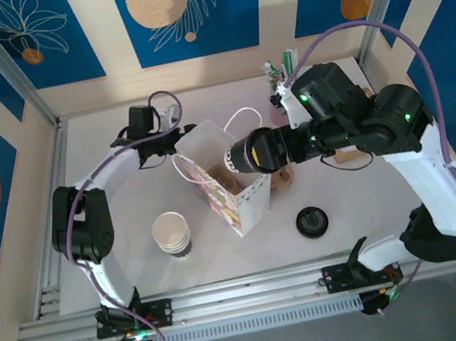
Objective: Pack the takeout coffee
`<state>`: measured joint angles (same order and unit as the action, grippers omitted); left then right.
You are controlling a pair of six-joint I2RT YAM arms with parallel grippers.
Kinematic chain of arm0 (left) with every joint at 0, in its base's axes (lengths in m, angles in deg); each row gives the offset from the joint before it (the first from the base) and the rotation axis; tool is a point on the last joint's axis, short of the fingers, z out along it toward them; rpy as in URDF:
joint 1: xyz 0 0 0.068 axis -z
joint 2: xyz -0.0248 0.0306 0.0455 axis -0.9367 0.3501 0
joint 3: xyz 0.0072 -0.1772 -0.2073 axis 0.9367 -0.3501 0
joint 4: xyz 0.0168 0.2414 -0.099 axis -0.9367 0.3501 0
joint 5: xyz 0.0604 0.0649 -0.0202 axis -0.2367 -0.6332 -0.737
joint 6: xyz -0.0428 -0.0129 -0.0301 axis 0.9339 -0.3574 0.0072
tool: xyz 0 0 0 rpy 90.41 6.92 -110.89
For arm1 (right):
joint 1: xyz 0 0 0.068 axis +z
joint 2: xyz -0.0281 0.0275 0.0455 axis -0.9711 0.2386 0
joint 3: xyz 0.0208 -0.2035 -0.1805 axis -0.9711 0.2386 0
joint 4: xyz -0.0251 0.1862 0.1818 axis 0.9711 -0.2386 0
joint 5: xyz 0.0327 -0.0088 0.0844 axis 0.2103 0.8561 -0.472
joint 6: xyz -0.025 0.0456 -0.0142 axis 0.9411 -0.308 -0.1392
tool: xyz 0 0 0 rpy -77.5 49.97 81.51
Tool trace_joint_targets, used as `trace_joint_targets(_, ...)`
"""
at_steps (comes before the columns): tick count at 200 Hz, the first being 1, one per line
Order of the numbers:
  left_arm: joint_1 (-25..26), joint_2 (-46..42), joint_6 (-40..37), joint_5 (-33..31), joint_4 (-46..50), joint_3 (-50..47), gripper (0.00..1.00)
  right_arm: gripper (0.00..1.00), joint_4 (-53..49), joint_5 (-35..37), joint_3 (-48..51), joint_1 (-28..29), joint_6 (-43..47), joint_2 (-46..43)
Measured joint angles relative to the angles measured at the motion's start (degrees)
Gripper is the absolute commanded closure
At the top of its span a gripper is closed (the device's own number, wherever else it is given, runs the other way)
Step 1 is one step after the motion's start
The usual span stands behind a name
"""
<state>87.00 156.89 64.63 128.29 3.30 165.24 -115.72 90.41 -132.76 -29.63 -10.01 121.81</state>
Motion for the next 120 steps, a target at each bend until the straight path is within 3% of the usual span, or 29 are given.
trace_joint_targets(77, 3.0, -0.7, 3.0, 2.2, -3.1, -2.4, 0.19, 0.37, -6.5, 3.8, -9.5, 4.5, 0.0, 10.5)
trace_joint_targets(120, 2.4, -2.8, 4.8, 1.1, -2.5, -2.4, 0.17, 0.37, -6.5, 4.7, -9.8, 5.5, 0.0, 13.5)
